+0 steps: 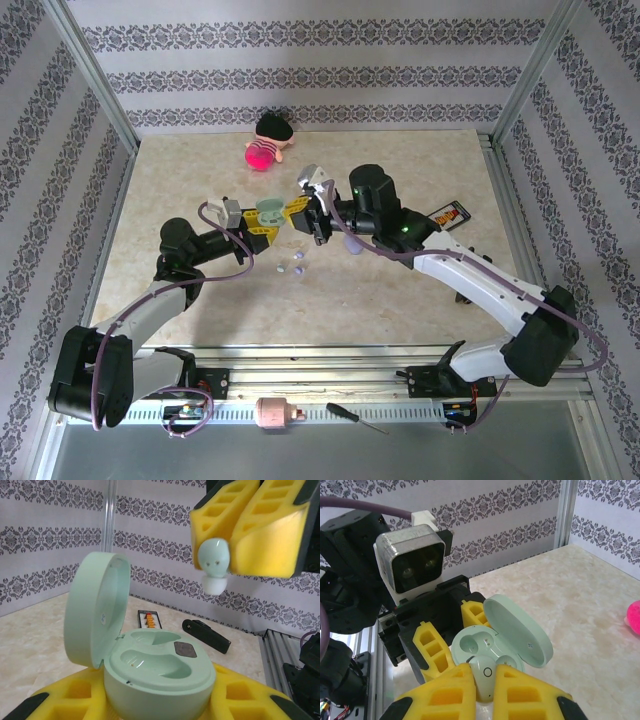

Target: Insert the wireless bluetooth earbuds into the charging case

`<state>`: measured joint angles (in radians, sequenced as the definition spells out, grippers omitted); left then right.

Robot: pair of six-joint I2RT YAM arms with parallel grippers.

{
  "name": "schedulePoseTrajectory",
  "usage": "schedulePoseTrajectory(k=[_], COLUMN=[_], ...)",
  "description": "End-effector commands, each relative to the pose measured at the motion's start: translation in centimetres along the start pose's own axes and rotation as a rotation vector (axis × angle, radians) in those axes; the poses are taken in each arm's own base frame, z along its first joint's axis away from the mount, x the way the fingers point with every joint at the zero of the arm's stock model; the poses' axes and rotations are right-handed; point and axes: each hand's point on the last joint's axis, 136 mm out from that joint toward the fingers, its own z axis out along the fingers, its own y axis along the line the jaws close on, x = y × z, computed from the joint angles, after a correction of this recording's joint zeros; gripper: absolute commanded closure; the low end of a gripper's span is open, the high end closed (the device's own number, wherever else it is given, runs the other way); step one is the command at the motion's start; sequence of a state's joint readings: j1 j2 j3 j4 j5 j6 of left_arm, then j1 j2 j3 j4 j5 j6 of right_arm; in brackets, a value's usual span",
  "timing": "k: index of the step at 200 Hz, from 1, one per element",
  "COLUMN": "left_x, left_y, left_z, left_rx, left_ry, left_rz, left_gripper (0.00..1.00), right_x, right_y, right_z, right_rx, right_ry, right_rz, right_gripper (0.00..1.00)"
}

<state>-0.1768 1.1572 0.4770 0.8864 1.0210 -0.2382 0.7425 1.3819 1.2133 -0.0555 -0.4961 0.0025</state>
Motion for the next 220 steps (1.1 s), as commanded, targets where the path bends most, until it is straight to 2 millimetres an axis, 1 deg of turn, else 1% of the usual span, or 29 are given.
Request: schedulePoseTrajectory(k=[1, 29, 60, 71, 87, 116, 193, 220], left_x=[-2.3, -2.5, -2.7, -2.7, -2.7, -3.0, -3.2, -3.2], left_y=[-1.2, -1.2, -1.5, -1.5, -1.6, -1.7, -1.5, -1.4], left_z=[0.3, 0.3, 0.2, 0.2, 0.2, 0.1, 0.1, 0.1], left_rx=[0.057, 0.060, 0.062, 0.062, 0.064, 0.063, 0.055, 0.046], left_ry=[-0.049, -0.053, -0.055, -0.054, -0.051, -0.053, -0.057, -0.059], left_rz=[0.058, 0.060, 0.066, 0.066, 0.069, 0.074, 0.079, 0.081], left_gripper=[0.70, 0.70, 0.70, 0.70, 0.70, 0.70, 0.70, 0.70], right_x=[-1.5, -1.3, -0.5, -0.3, 0.1, 0.8, 1.3, 1.8], right_y=[0.9, 0.9, 0.5, 0.2, -0.8, -1.4, -0.7, -0.7], right_z=[0.2, 0.8, 1.4, 1.5, 1.6, 1.7, 2.2, 2.5], right_rx=[-0.046, -0.067, -0.059, -0.044, 0.007, 0.033, -0.019, -0.030], right_ry=[-0.025, -0.015, 0.002, 0.004, 0.007, 0.021, 0.031, 0.043], right_rz=[-0.056, -0.052, -0.043, -0.041, -0.028, -0.019, 0.007, 0.020], right_gripper=[0.92, 0.92, 0.92, 0.92, 0.92, 0.92, 0.92, 0.92])
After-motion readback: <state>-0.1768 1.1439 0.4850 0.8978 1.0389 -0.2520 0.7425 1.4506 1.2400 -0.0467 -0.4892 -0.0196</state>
